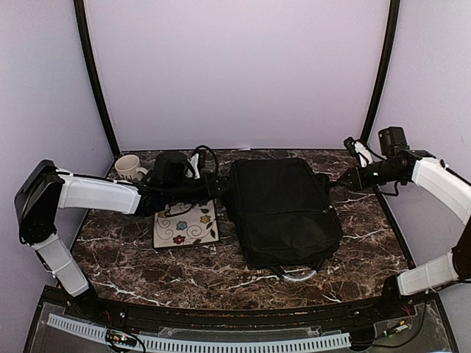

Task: Pack the student bag
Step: Reset both arms

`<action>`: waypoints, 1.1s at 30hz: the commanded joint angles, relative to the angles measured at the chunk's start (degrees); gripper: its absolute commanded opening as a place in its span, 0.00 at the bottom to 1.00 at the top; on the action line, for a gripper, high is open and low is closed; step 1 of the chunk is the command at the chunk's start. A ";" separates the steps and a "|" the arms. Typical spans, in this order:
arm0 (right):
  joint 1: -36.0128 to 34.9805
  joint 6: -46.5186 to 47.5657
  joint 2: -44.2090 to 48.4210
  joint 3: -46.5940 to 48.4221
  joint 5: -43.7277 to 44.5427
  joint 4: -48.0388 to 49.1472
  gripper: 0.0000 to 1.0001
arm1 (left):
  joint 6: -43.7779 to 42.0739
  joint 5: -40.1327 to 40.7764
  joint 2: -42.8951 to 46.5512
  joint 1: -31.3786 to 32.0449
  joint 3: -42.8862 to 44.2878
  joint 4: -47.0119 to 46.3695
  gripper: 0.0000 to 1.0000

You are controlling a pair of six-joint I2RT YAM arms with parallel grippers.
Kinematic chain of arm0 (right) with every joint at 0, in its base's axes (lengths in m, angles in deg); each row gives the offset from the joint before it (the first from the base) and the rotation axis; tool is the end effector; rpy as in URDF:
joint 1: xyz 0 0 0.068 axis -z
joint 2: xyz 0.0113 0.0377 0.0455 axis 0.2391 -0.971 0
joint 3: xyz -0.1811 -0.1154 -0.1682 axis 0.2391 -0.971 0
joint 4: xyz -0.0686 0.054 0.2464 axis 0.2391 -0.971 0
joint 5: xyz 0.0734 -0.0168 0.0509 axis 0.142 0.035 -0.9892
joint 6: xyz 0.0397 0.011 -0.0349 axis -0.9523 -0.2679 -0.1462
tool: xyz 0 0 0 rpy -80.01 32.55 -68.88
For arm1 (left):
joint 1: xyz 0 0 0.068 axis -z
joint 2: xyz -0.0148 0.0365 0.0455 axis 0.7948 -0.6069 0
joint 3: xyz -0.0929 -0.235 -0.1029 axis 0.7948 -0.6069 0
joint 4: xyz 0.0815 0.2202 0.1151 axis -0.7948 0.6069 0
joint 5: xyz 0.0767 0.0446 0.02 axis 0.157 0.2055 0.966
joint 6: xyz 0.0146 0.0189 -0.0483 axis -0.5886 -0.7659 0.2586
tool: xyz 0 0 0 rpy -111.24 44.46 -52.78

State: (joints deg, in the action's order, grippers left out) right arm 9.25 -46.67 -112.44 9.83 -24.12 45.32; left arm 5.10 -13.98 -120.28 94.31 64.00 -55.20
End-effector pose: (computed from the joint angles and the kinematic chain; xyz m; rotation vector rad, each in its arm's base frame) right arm 0.2619 0.0368 0.2845 -0.5044 2.3156 0.5012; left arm 0.2769 -0.2580 0.2226 0.0680 2.0604 -1.2747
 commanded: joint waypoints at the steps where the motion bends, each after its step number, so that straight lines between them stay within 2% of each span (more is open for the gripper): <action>1: 0.79 0.53 2.15 1.73 2.13 2.87 0.34 | -12.36 5.53 6.42 -1.37 3.58 14.15 0.37; 6: 1.28 1.36 5.40 3.01 0.87 2.95 0.42 | -21.15 9.81 10.68 -3.12 7.68 24.27 0.37; 11: 1.40 -0.27 9.75 4.60 3.40 5.79 0.52 | -30.42 18.04 14.86 -3.58 11.79 32.21 0.39; 15: 1.99 -3.08 9.19 7.87 8.54 6.04 0.73 | -36.84 24.45 16.98 -3.71 13.96 36.24 0.40; 16: 1.98 -3.42 8.99 8.83 10.08 6.65 0.81 | -38.27 26.02 17.53 -3.75 13.90 36.46 0.40; 18: 2.45 -5.21 9.38 8.33 15.30 10.13 0.94 | -42.80 27.97 18.74 -3.82 12.48 35.26 0.36; 19: 3.10 -6.48 9.85 7.74 16.74 12.90 0.96 | -45.27 28.79 19.49 -3.84 10.99 33.60 0.34; 22: 4.85 -9.50 11.02 2.87 20.57 19.40 1.00 | -50.05 32.09 22.06 -3.81 5.41 27.19 0.36; 27: 5.08 -11.88 11.17 2.26 25.95 20.74 1.00 | -49.99 37.01 23.98 -3.81 1.65 25.69 0.56; 33: 5.60 -12.30 13.47 -1.79 24.01 22.59 1.00 | -49.10 36.39 25.93 -3.41 -1.52 23.34 0.61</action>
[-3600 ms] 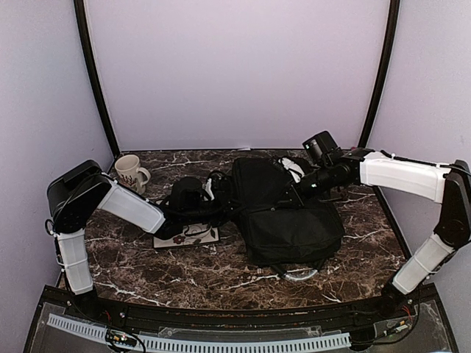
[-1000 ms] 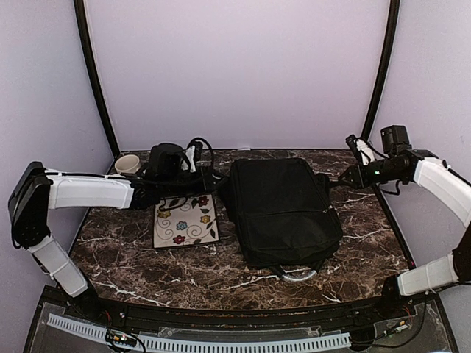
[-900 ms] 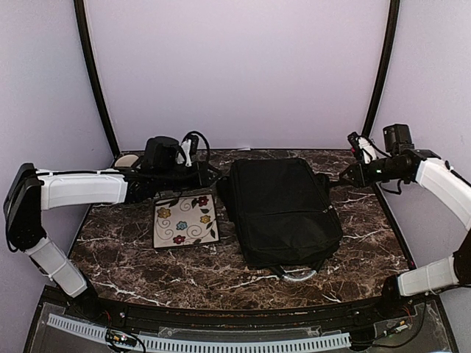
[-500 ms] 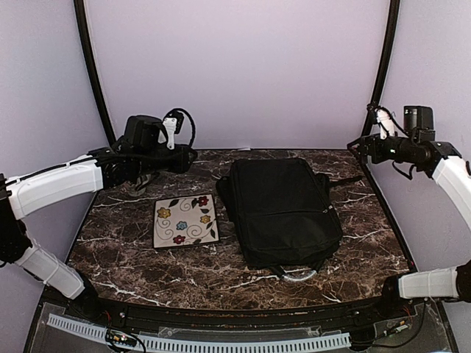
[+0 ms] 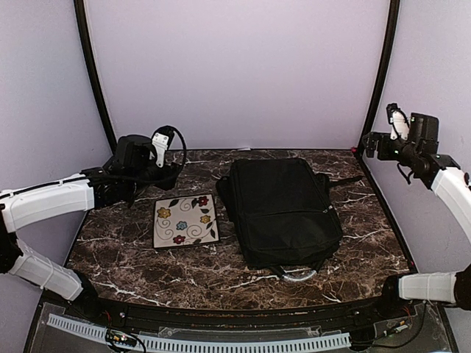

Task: Pack the student bag
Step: Reset both arms

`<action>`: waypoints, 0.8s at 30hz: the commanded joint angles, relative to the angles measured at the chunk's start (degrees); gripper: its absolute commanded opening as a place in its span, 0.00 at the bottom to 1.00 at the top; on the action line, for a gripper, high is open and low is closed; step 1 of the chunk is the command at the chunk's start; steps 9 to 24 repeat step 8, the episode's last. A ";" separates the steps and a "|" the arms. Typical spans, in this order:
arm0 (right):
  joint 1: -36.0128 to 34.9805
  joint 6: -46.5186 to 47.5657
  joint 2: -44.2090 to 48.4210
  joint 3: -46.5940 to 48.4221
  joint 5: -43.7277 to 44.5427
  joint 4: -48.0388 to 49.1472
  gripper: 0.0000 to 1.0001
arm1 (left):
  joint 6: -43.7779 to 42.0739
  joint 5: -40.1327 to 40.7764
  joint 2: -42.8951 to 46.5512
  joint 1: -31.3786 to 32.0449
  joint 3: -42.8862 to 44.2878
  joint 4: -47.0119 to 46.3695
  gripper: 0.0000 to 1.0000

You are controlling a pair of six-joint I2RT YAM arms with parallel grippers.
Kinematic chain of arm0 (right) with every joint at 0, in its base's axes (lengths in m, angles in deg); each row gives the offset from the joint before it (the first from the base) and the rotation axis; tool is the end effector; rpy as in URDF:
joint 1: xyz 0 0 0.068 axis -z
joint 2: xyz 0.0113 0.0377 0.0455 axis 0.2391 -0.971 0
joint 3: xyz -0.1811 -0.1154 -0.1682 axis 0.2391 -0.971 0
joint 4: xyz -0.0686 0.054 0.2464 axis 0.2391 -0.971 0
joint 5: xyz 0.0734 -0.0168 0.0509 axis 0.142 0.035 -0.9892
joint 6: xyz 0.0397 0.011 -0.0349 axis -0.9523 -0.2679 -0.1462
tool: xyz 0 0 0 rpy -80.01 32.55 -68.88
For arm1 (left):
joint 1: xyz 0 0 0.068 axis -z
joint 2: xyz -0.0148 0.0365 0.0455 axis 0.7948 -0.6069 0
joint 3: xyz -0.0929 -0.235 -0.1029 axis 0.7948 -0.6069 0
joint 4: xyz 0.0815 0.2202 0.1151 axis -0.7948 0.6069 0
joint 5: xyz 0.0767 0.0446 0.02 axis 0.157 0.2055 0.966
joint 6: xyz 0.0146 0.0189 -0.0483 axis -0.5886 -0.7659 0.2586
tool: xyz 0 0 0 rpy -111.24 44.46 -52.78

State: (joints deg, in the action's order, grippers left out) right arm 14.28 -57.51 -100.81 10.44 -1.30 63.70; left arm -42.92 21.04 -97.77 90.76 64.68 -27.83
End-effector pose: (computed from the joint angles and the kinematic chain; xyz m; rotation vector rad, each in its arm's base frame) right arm 0.2437 0.0002 0.3626 -0.0182 1.8893 0.0554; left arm 0.2458 -0.1767 0.3051 0.3782 1.8636 -0.1078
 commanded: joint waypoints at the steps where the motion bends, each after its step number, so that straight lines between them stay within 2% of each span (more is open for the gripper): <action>1: 0.84 -1.50 2.08 -3.35 1.33 4.44 1.00 | -1.24 1.57 3.53 0.14 -2.62 -4.62 0.61; 6: 2.31 -1.46 4.34 -7.73 0.02 5.65 0.99 | -0.11 1.96 2.16 0.11 -1.83 -3.70 0.62; 24: 2.43 -1.30 4.65 -7.60 -0.53 5.26 1.00 | 0.13 2.23 1.59 0.17 -1.51 -3.44 0.62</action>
